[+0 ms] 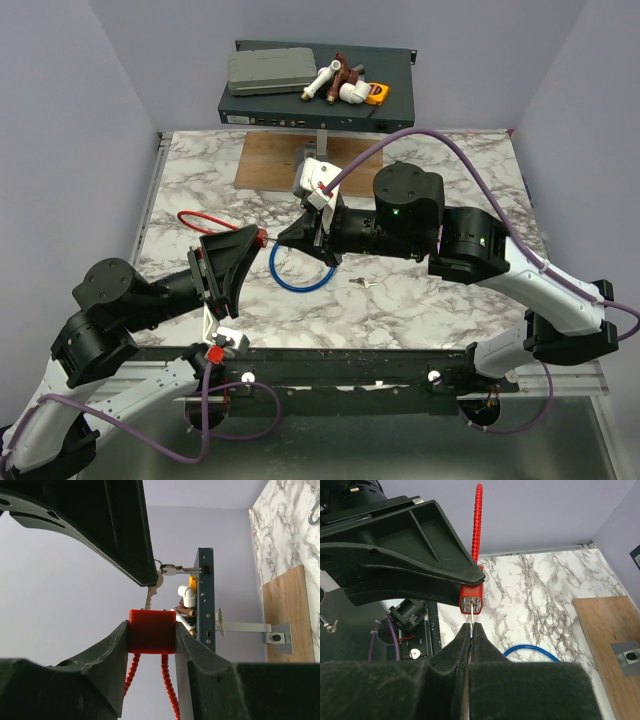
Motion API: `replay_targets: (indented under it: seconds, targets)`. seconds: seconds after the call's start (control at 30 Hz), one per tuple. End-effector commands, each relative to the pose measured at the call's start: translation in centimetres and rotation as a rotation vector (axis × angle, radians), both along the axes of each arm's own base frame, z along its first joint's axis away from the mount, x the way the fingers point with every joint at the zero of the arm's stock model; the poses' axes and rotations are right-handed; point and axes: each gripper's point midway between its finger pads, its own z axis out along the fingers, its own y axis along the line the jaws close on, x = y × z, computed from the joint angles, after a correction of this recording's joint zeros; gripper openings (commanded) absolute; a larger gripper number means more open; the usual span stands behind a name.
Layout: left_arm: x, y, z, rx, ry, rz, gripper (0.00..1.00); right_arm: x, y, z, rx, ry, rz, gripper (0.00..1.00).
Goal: Unlock with the key
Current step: Unlock the lock.
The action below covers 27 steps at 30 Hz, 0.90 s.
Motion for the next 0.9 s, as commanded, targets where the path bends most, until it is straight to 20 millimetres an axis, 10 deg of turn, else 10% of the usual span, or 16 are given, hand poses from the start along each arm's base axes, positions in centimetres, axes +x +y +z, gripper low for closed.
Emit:
replay_targets:
  seconds: [0.0, 0.87]
  targets:
    - [-0.7, -0.1, 1.1, -0.026, -0.041, -0.031, 0.00, 0.3, 0.3, 0.2, 0.013, -0.017, -0.003, 0.01]
    - [-0.9, -0.1, 0.3, 0.007, -0.051, -0.040, 0.00, 0.6, 1.1, -0.2, 0.014, -0.013, -0.001, 0.01]
